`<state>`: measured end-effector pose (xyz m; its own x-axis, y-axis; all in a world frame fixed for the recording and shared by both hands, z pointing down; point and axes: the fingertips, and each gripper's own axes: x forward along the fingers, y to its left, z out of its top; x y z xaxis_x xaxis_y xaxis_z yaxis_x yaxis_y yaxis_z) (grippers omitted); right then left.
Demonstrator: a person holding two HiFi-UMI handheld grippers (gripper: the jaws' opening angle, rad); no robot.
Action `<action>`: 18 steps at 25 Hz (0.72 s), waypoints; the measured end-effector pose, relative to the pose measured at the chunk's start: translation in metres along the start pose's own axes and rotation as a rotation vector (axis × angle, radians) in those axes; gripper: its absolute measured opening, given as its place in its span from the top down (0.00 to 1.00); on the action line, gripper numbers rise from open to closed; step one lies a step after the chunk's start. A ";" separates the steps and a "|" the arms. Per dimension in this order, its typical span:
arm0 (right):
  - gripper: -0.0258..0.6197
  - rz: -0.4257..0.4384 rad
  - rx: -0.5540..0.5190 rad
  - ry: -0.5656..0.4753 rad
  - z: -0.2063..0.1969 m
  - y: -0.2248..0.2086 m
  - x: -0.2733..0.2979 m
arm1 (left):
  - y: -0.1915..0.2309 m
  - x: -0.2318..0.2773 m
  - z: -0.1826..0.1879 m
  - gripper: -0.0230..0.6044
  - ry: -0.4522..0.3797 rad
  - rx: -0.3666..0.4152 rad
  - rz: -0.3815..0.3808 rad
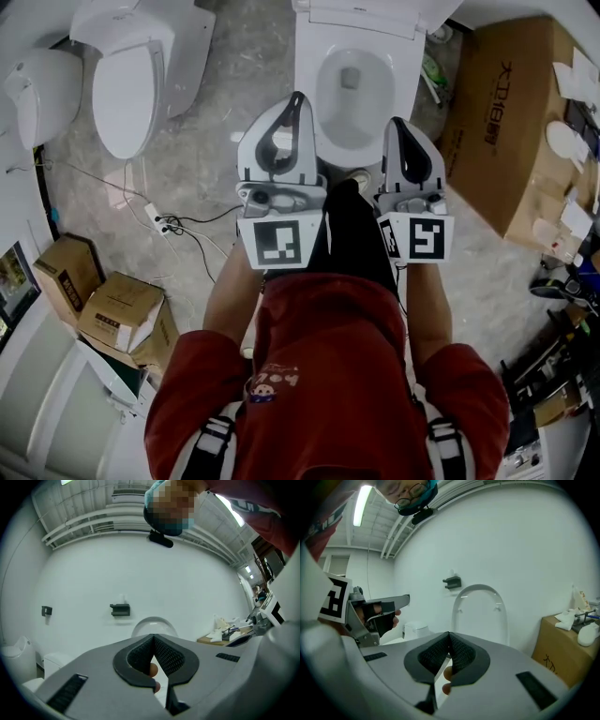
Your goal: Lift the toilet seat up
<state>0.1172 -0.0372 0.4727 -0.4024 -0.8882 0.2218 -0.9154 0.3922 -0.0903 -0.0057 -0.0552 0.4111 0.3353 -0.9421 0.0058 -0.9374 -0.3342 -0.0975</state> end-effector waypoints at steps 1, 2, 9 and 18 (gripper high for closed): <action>0.94 0.002 0.002 0.015 -0.009 0.001 0.002 | 0.001 0.001 -0.008 0.95 0.010 -0.004 -0.002; 0.94 0.004 0.004 0.028 -0.017 0.002 0.005 | 0.002 0.001 -0.015 0.95 0.017 -0.007 -0.003; 0.94 0.011 0.013 0.098 -0.068 0.012 0.020 | 0.008 0.006 -0.060 0.95 0.037 -0.032 0.003; 0.94 0.069 -0.022 0.205 -0.143 0.026 0.035 | 0.006 0.014 -0.113 0.95 0.055 -0.026 -0.020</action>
<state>0.0804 -0.0241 0.6165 -0.4521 -0.7930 0.4084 -0.8846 0.4572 -0.0915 -0.0170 -0.0729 0.5229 0.3490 -0.9350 0.0623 -0.9329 -0.3530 -0.0710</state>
